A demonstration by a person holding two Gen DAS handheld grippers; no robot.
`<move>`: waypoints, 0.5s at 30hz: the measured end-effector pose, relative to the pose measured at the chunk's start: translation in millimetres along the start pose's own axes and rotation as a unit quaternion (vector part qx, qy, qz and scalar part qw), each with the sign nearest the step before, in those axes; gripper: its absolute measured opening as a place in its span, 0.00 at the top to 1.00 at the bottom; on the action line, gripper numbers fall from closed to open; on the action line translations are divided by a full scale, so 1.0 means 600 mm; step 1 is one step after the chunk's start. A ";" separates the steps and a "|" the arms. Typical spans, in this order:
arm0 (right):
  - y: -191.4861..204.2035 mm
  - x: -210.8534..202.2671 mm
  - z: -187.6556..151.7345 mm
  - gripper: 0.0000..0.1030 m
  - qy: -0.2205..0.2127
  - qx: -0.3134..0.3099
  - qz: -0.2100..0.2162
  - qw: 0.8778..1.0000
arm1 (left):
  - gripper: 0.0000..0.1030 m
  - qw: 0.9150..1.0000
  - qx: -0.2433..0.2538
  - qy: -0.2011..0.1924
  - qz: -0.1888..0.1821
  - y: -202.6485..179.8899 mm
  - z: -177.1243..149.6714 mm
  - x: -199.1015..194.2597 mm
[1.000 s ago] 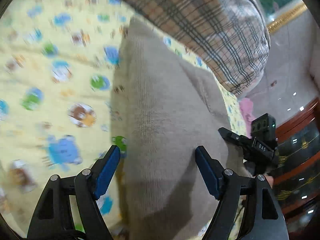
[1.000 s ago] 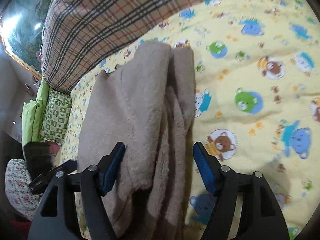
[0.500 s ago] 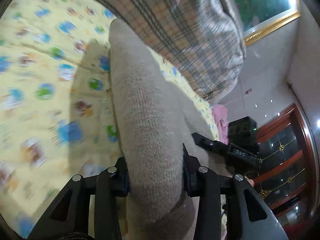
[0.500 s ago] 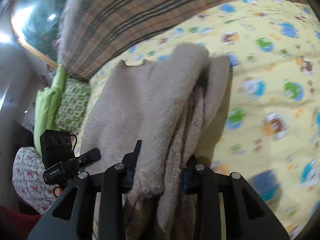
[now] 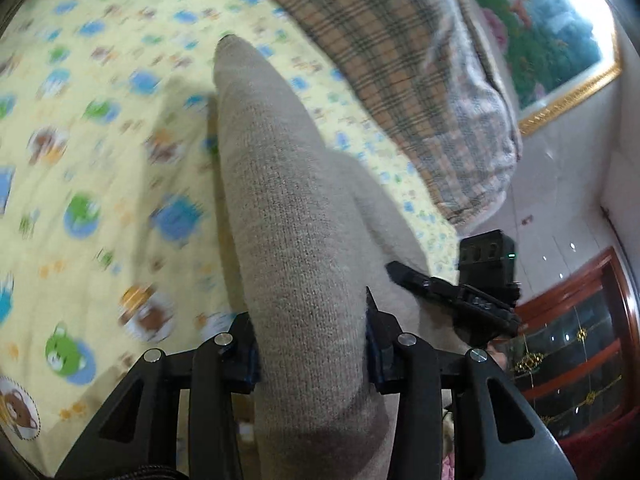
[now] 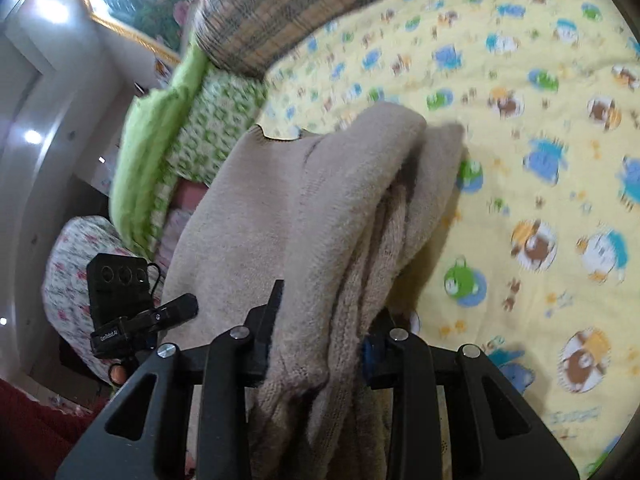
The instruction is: Fold small clothes
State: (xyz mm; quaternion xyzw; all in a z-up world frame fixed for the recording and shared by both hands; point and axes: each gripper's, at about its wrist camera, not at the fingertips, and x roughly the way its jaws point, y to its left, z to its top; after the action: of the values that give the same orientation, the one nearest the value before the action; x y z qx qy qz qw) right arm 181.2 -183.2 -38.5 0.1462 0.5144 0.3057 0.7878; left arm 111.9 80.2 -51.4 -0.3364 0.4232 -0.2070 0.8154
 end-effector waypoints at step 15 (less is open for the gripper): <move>-0.016 0.006 -0.022 0.51 0.009 0.026 -0.029 0.999 | 0.40 1.000 -0.023 0.001 0.001 0.044 -0.001 -0.003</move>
State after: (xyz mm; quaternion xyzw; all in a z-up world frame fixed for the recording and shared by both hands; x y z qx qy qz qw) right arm 173.6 -189.5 -51.8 0.1490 0.5328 0.2710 0.7877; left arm 111.7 99.6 -69.8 -0.3540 0.4293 -0.1971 0.8072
